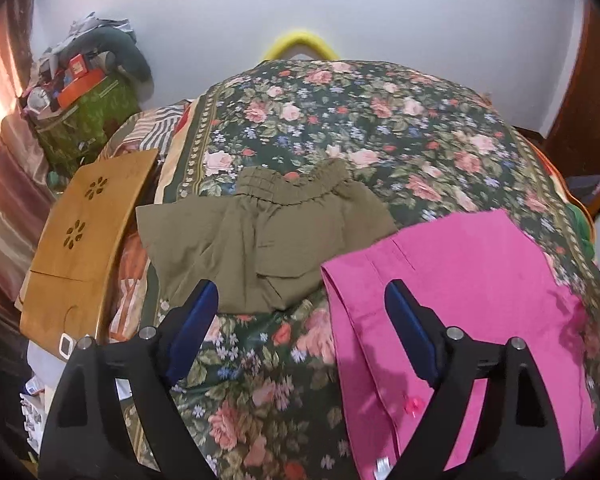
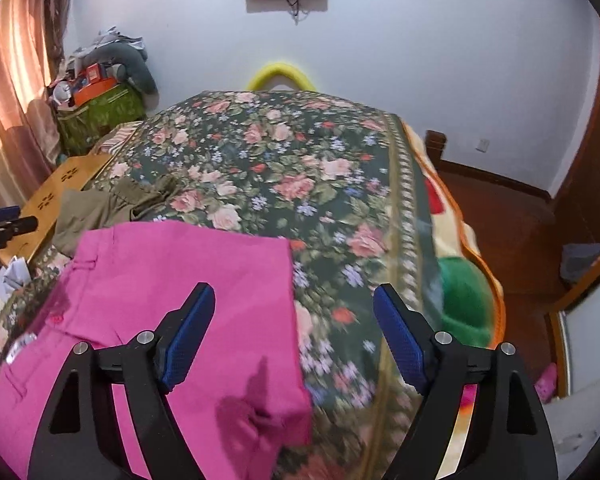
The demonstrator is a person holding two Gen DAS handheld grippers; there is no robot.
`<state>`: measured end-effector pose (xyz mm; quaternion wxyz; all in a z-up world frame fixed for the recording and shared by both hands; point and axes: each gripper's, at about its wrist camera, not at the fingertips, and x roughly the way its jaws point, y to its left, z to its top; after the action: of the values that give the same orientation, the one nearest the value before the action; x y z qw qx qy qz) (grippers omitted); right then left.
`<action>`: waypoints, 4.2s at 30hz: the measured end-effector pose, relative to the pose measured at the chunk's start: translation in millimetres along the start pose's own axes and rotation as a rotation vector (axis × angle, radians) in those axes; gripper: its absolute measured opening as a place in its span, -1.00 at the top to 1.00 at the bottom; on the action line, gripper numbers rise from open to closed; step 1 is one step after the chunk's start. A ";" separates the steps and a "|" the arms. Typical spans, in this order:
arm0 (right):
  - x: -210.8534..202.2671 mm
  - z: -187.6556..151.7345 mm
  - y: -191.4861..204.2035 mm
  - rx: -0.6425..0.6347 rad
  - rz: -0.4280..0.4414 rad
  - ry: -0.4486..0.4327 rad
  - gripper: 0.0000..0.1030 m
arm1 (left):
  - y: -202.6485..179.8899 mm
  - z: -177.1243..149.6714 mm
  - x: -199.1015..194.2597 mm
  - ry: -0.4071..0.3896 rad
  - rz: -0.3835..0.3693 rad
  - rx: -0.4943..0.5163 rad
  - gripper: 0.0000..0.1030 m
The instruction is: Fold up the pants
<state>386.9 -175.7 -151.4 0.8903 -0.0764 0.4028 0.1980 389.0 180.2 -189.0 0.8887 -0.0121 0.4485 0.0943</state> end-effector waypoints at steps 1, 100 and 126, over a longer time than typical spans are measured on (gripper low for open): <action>5.7 2.2 0.6 0.004 0.007 0.005 -0.53 | 1.4 2.8 5.7 -0.003 0.017 -0.015 -0.66; -89.1 -143.6 19.0 0.068 0.126 0.002 0.95 | -62.5 -163.5 -98.0 -0.002 -0.151 0.245 0.79; -138.9 -173.5 40.8 0.028 0.101 0.013 0.59 | -38.5 -184.7 -148.6 -0.032 -0.135 0.188 0.62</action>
<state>167.8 -230.3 -161.8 0.8775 -0.0449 0.4148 0.2364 162.9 99.4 -183.0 0.8974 0.0430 0.4391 -0.0080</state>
